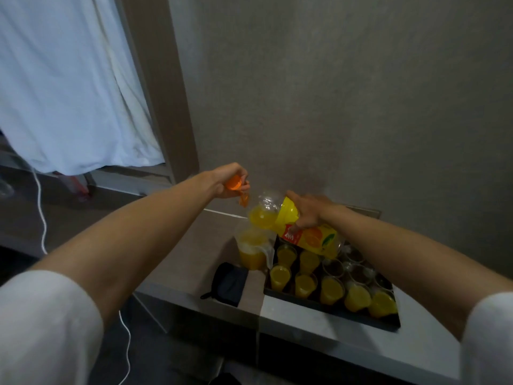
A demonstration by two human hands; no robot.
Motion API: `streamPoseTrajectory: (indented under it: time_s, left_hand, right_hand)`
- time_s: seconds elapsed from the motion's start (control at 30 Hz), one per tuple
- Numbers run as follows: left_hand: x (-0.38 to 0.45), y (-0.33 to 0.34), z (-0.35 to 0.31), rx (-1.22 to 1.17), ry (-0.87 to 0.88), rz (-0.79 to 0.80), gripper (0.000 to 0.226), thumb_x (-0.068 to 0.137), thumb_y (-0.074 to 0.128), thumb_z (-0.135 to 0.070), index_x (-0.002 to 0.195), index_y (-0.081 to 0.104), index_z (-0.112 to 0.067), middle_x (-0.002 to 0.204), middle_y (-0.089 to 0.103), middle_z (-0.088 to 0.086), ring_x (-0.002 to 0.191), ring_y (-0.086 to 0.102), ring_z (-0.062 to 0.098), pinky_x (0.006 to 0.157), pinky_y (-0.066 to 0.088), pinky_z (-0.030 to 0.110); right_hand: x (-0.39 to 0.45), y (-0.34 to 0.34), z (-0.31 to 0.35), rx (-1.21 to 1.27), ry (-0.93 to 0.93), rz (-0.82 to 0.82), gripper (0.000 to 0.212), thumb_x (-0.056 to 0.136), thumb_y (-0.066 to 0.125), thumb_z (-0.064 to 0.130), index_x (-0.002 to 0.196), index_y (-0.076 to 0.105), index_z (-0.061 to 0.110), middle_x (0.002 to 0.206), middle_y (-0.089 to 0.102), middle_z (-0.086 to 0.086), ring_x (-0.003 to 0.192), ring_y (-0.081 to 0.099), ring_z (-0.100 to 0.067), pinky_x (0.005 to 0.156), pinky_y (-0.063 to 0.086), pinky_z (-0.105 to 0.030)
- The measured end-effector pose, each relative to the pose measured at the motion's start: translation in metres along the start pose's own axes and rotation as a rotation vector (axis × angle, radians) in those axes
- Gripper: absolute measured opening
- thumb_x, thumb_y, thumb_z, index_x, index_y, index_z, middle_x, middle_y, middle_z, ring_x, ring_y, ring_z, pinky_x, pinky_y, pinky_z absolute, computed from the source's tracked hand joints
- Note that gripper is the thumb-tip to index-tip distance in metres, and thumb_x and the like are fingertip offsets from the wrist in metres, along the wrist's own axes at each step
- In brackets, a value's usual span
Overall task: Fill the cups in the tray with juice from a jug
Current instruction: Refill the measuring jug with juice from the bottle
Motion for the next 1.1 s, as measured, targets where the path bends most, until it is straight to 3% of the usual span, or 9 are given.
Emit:
streamPoseTrajectory:
  time_s: [0.07, 0.2, 0.3, 0.4, 0.5, 0.63, 0.77, 0.97, 1.1]
  left_hand:
    - [0.001, 0.000, -0.005, -0.006, 0.022, 0.020, 0.011, 0.053, 0.040, 0.003, 0.054, 0.042, -0.008, 0.069, 0.040, 0.010, 0.057, 0.042, 0.020, 0.062, 0.041, 0.030]
    - [-0.005, 0.004, -0.024, -0.003, 0.061, 0.029, 0.015, 0.053, 0.039, 0.003, 0.061, 0.038, -0.010, 0.071, 0.041, 0.007, 0.049, 0.044, 0.014, 0.046, 0.041, 0.021]
    - [-0.006, 0.005, -0.045, 0.005, 0.107, 0.007, 0.021, 0.063, 0.034, 0.010, 0.065, 0.037, -0.011, 0.074, 0.041, 0.007, 0.058, 0.042, 0.014, 0.045, 0.044, 0.017]
    - [0.000, 0.004, -0.065, 0.000, 0.159, -0.009, 0.031, 0.084, 0.028, 0.012, 0.068, 0.040, -0.012, 0.077, 0.046, 0.006, 0.053, 0.047, 0.010, 0.041, 0.043, 0.016]
    - [0.003, 0.009, -0.086, -0.026, 0.216, -0.005, 0.033, 0.091, 0.032, 0.011, 0.078, 0.044, -0.016, 0.077, 0.050, 0.004, 0.046, 0.049, 0.006, 0.041, 0.044, 0.014]
    - [0.012, 0.015, -0.110, -0.080, 0.310, -0.027, 0.031, 0.091, 0.038, 0.015, 0.085, 0.049, -0.013, 0.080, 0.055, 0.010, 0.040, 0.052, 0.006, 0.042, 0.044, 0.014]
    - [0.024, 0.019, -0.133, -0.116, 0.359, -0.034, 0.032, 0.092, 0.042, 0.018, 0.088, 0.050, -0.012, 0.083, 0.058, 0.012, 0.048, 0.059, 0.005, 0.042, 0.045, 0.014]
    - [0.034, 0.034, -0.152, -0.039, 0.433, -0.003, 0.033, 0.088, 0.040, 0.020, 0.087, 0.050, -0.011, 0.075, 0.052, 0.012, 0.036, 0.048, 0.008, 0.039, 0.040, 0.014]
    - [0.044, 0.028, -0.159, 0.010, 0.460, -0.002, 0.034, 0.087, 0.041, 0.021, 0.086, 0.053, -0.012, 0.075, 0.055, 0.010, 0.052, 0.050, 0.012, 0.039, 0.041, 0.015]
  right_hand:
    - [0.004, -0.001, 0.000, 0.025, -0.003, -0.003, 0.122, 0.072, 0.080, 0.068, 0.163, 0.007, 0.029, 0.152, 0.050, -0.012, 0.130, 0.056, -0.038, 0.099, 0.052, -0.045]
    - [0.011, -0.002, -0.002, 0.126, 0.005, -0.065, 0.119, 0.073, 0.083, 0.063, 0.161, 0.011, 0.028, 0.148, 0.053, -0.014, 0.126, 0.057, -0.039, 0.092, 0.051, -0.043]
    - [0.016, 0.000, -0.008, 0.239, 0.030, -0.126, 0.119, 0.071, 0.085, 0.061, 0.160, 0.013, 0.031, 0.145, 0.054, -0.016, 0.123, 0.058, -0.040, 0.087, 0.047, -0.040]
    - [0.022, -0.005, -0.013, 0.364, 0.028, -0.202, 0.122, 0.069, 0.089, 0.058, 0.160, 0.013, 0.031, 0.153, 0.047, -0.014, 0.131, 0.053, -0.038, 0.095, 0.047, -0.043]
    - [0.026, -0.012, -0.016, 0.469, 0.039, -0.240, 0.128, 0.061, 0.090, 0.063, 0.159, 0.012, 0.036, 0.154, 0.045, -0.011, 0.134, 0.050, -0.037, 0.101, 0.049, -0.049]
    - [0.037, -0.018, -0.024, 0.618, 0.075, -0.321, 0.139, 0.042, 0.084, 0.080, 0.155, 0.013, 0.041, 0.152, 0.047, -0.009, 0.136, 0.050, -0.034, 0.105, 0.048, -0.050]
    - [0.056, -0.012, -0.035, 0.804, 0.075, -0.422, 0.147, 0.037, 0.091, 0.077, 0.157, 0.020, 0.032, 0.151, 0.049, -0.008, 0.136, 0.050, -0.027, 0.110, 0.046, -0.049]
    - [0.083, -0.001, -0.034, 0.953, 0.105, -0.526, 0.145, 0.035, 0.096, 0.069, 0.155, 0.022, 0.035, 0.149, 0.049, -0.004, 0.135, 0.051, -0.024, 0.110, 0.047, -0.049]
    - [0.097, -0.003, -0.026, 1.000, 0.126, -0.530, 0.144, 0.035, 0.098, 0.064, 0.154, 0.022, 0.038, 0.149, 0.047, -0.003, 0.136, 0.050, -0.024, 0.110, 0.048, -0.050]
Point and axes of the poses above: each hand's wrist, its own x-axis towards the middle knuckle, its own y-axis out of the palm, z = x × y, the point moved 6 cm from there along x, towards the middle knuckle
